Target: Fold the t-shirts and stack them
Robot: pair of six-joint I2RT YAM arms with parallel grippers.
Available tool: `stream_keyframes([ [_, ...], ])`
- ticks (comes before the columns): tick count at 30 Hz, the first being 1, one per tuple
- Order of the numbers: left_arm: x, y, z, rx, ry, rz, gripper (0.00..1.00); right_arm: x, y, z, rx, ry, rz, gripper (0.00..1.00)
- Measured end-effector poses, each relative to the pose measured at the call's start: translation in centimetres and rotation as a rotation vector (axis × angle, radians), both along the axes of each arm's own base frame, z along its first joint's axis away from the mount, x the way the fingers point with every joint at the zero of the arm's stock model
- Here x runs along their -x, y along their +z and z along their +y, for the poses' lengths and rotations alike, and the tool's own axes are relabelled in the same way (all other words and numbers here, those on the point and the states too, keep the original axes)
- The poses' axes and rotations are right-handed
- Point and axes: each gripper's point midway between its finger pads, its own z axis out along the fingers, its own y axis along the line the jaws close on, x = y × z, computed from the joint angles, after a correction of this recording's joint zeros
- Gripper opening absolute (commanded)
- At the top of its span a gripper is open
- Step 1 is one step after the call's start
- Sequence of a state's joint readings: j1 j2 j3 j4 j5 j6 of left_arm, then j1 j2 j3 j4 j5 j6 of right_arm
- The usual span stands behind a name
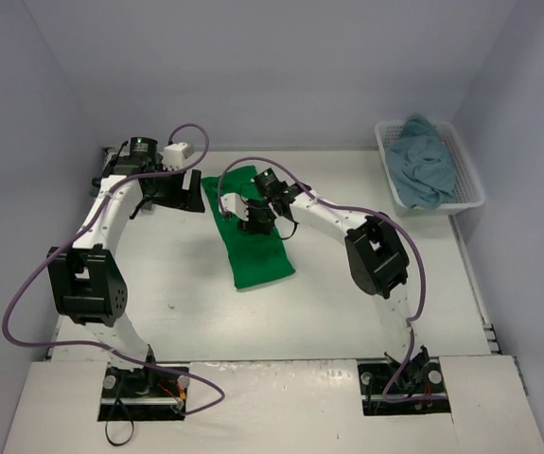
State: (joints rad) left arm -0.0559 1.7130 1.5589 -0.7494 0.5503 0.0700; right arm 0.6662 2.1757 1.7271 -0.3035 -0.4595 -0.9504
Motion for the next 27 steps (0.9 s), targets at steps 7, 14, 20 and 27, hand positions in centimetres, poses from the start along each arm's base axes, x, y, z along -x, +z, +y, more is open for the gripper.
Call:
stream_keyframes([
  [7,0.0,-0.1,-0.1,0.003,-0.002,0.005,0.77,-1.8,-1.4,0.1,-0.046,-0.125,-0.056,0.48],
  [14,-0.1,-0.4,-0.1,0.003,-0.001,0.012,0.77,-2.9,-2.6,-0.2,-0.089,-0.271,-0.121,0.47],
  [20,-0.1,-0.4,-0.1,0.003,-0.001,0.008,0.77,-3.1,-1.9,-0.5,-0.077,-0.361,-0.181,0.51],
  [27,-0.2,-0.4,0.2,-0.007,0.007,0.009,0.77,-3.5,4.4,-1.8,-0.136,-0.466,-0.231,0.63],
])
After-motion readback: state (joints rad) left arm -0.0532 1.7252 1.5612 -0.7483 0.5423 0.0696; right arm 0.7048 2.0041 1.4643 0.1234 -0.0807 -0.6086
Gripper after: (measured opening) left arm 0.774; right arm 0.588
